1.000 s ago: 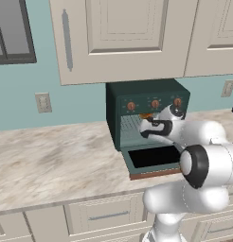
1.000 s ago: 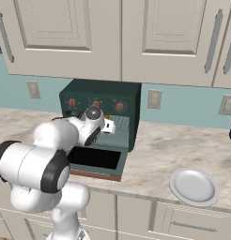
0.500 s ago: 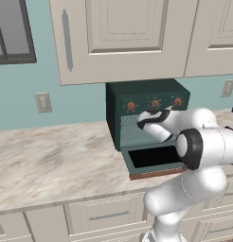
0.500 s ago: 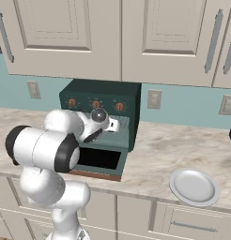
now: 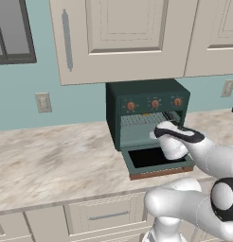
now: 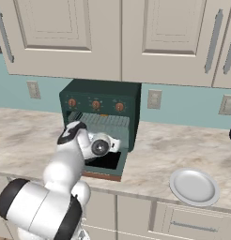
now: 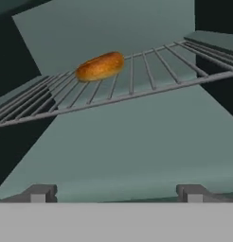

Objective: Pick up the bagel from the plate, place it on the toaster oven rack, close the door, and set the timer.

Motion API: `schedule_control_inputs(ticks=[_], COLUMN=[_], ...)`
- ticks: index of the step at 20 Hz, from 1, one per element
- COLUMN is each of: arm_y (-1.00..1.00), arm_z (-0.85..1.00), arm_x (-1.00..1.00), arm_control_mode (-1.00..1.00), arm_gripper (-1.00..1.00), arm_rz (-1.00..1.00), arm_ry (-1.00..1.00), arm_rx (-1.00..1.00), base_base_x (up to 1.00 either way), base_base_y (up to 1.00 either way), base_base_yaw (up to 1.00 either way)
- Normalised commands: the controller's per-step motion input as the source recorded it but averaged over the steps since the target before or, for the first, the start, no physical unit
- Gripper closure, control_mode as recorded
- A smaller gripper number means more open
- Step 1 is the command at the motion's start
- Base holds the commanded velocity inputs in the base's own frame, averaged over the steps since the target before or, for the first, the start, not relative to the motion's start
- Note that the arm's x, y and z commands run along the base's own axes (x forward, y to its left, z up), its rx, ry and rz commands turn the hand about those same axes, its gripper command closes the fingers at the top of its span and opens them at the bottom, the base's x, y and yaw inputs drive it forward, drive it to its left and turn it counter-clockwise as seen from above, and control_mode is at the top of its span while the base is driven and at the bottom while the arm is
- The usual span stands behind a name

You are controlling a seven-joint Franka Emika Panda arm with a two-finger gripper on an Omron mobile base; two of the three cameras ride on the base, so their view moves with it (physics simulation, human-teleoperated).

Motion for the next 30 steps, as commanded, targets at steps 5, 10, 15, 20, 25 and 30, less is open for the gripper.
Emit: schedule_control_inputs(ticks=[5,10,15,20,25,30], arm_y=[-0.52,-0.68,-0.81,-0.72,0.01,0.01], arm_z=[0.95,1.0,0.9,0.19,-0.13,-0.17], arm_x=[-0.06,0.0,-0.17,-0.98,-1.0,-0.79], arm_control_mode=[-1.0,-1.0,-1.0,-1.0,-1.0,-1.0], arm_gripper=[-1.0,-1.0,-1.0,-1.0,-1.0,-1.0], arm_rz=[-0.04,0.0,-0.01,0.03,0.1,0.26], arm_ry=[0.17,0.04,0.01,-0.03,-0.07,-0.09], arm_rx=[0.16,0.14,0.1,0.09,-0.02,-0.08], base_base_x=[0.0,0.0,0.0,0.0,0.0,0.0], base_base_y=[0.0,0.0,0.0,0.0,0.0,0.0], base_base_yaw=[0.0,0.0,0.0,0.0,0.0,0.0])
